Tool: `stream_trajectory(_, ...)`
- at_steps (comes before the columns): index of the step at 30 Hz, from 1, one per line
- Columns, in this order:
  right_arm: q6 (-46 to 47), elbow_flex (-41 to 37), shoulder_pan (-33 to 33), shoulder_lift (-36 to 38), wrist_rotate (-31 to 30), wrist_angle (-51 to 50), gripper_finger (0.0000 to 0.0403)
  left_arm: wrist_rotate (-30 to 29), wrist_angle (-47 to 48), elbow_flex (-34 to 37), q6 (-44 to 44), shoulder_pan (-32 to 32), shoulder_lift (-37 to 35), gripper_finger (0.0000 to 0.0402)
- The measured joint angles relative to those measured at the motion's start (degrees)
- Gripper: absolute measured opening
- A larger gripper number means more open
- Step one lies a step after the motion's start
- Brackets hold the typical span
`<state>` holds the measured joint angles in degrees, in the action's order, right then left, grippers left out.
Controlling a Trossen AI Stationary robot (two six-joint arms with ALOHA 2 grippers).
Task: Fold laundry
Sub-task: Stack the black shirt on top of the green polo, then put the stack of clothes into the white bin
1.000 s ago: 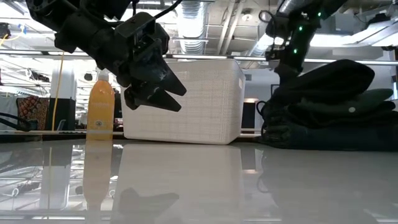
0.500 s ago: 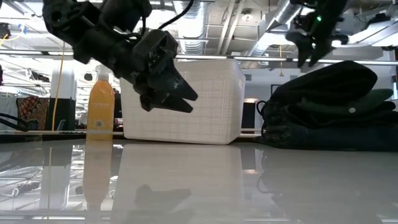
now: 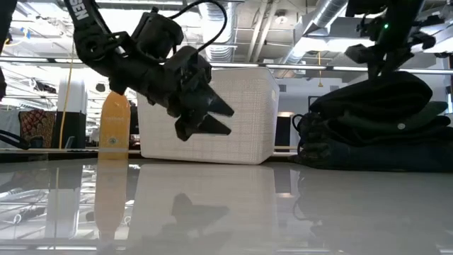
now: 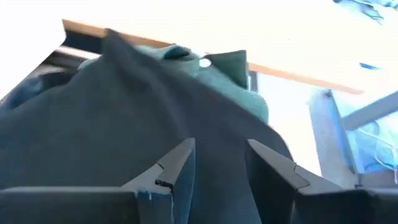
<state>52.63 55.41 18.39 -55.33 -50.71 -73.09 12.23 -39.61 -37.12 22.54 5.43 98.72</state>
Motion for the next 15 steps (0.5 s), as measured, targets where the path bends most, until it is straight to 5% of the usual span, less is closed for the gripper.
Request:
stream_trajectory(11, -11.84, 3.20, 20.53, 0.03, 13.39, -2.75, 0.0220, 8.33, 1.69, -6.72, -2.94, 2.45, -0.11, 0.0242)
stream_trajectory(15, -14.98, 3.22, 21.46, 2.11, 13.26, -2.73, 0.0235, 9.83, 4.74, -11.17, -7.86, 2.45, -0.11, 0.0242)
